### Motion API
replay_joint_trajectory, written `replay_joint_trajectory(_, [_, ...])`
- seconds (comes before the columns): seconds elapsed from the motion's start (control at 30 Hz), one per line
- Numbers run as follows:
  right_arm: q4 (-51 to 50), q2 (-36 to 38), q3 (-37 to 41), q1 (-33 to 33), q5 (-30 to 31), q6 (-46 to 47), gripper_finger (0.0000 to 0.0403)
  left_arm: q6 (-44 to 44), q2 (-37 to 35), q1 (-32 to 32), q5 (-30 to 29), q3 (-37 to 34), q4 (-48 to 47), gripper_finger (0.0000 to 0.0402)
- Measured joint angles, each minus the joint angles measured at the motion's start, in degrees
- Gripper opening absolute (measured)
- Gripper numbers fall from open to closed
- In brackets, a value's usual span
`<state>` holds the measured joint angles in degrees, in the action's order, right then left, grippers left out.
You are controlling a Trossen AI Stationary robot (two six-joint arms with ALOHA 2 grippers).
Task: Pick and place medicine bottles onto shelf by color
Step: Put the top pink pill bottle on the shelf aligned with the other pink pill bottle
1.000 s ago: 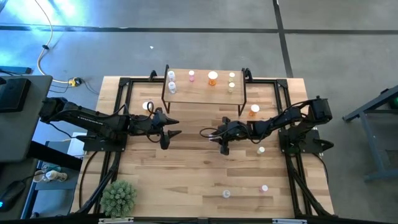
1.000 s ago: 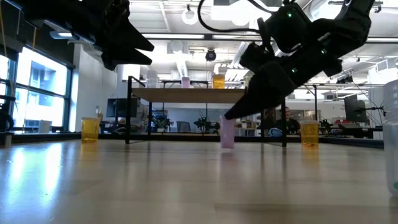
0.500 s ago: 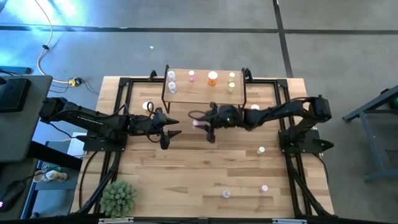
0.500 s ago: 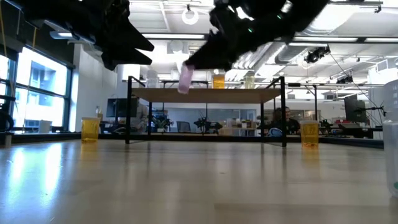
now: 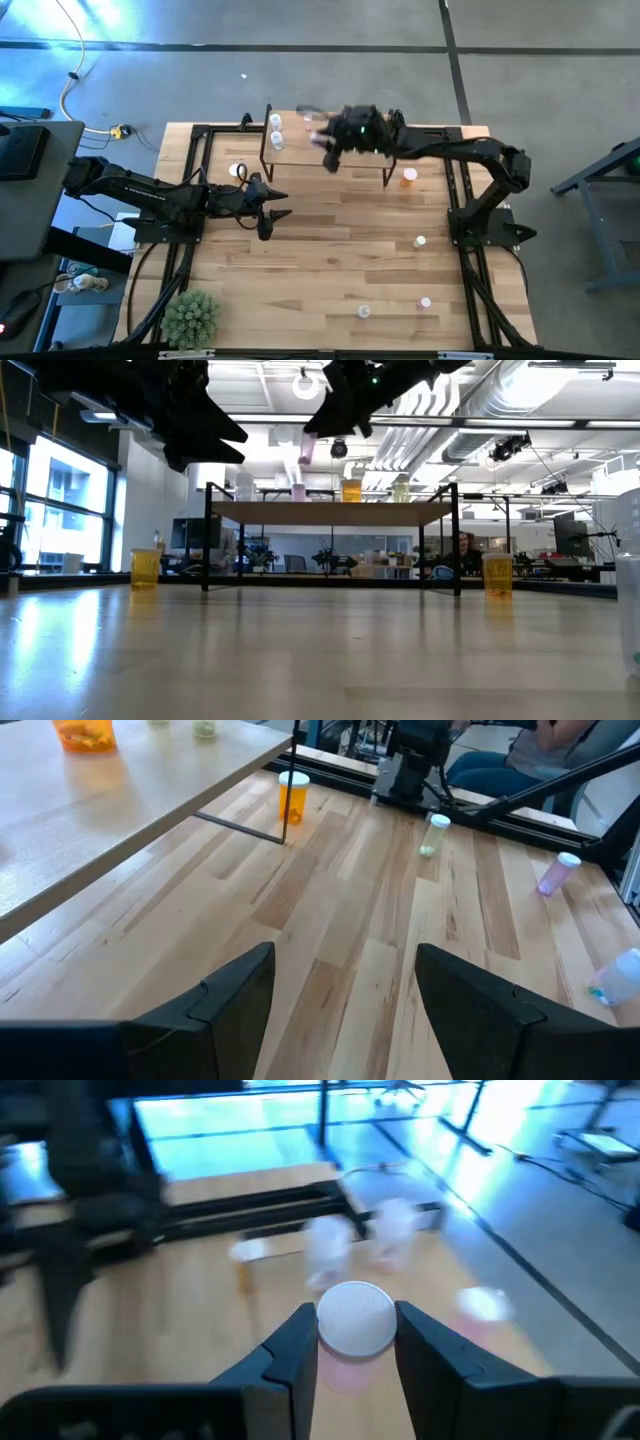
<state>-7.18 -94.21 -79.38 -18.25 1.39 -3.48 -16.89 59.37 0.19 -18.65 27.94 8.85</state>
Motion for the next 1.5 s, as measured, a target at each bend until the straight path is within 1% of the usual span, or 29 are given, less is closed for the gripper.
replay_joint_trajectory(0.17, [-5.98, 0.00, -6.19, -3.63, -0.12, 0.03, 0.0101, 0.07, -0.02, 0.00, 0.00, 0.00, 0.03, 0.0231])
replay_joint_trajectory(0.33, [-9.82, 0.00, -10.86, -5.40, -1.95, 0.46, 0.0101, 0.11, 0.01, 0.28, 0.00, 0.00, 0.17, 0.0231])
replay_joint_trajectory(0.53, [-10.20, -1.04, -10.68, -5.50, -2.16, 0.48, 0.0101, -0.01, -0.01, 1.18, -0.01, 0.00, 0.30, 0.0231])
replay_joint_trajectory(0.67, [-10.93, -5.24, -10.71, -5.70, -3.03, 0.50, 0.0101, -0.03, -0.02, 1.36, 0.00, 0.02, 0.42, 0.0231])
replay_joint_trajectory(0.77, [-10.80, -8.89, -12.27, -5.79, -4.44, -0.17, 0.0101, -0.03, -0.02, 1.36, 0.00, 0.02, 0.37, 0.0231])
replay_joint_trajectory(0.87, [-10.97, -12.21, -14.23, -5.79, -4.46, -1.12, 0.0101, -0.03, -0.02, 1.36, 0.00, 0.02, 0.30, 0.0231])
replay_joint_trajectory(1.0, [-11.43, -15.12, -15.99, -5.76, -5.01, -1.32, 0.0101, 0.14, -0.02, 1.36, 0.00, 0.02, 0.05, 0.0231])
replay_joint_trajectory(1.13, [-12.80, -16.39, -16.32, -5.76, -5.03, -1.30, 0.0101, 0.12, -0.02, 1.35, 0.02, 0.02, -0.04, 0.0231])
replay_joint_trajectory(1.5, [-13.82, -16.37, -16.34, -5.76, -4.73, -0.14, 0.0102, 0.14, -0.02, 1.35, 0.02, 0.02, -0.03, 0.0231])
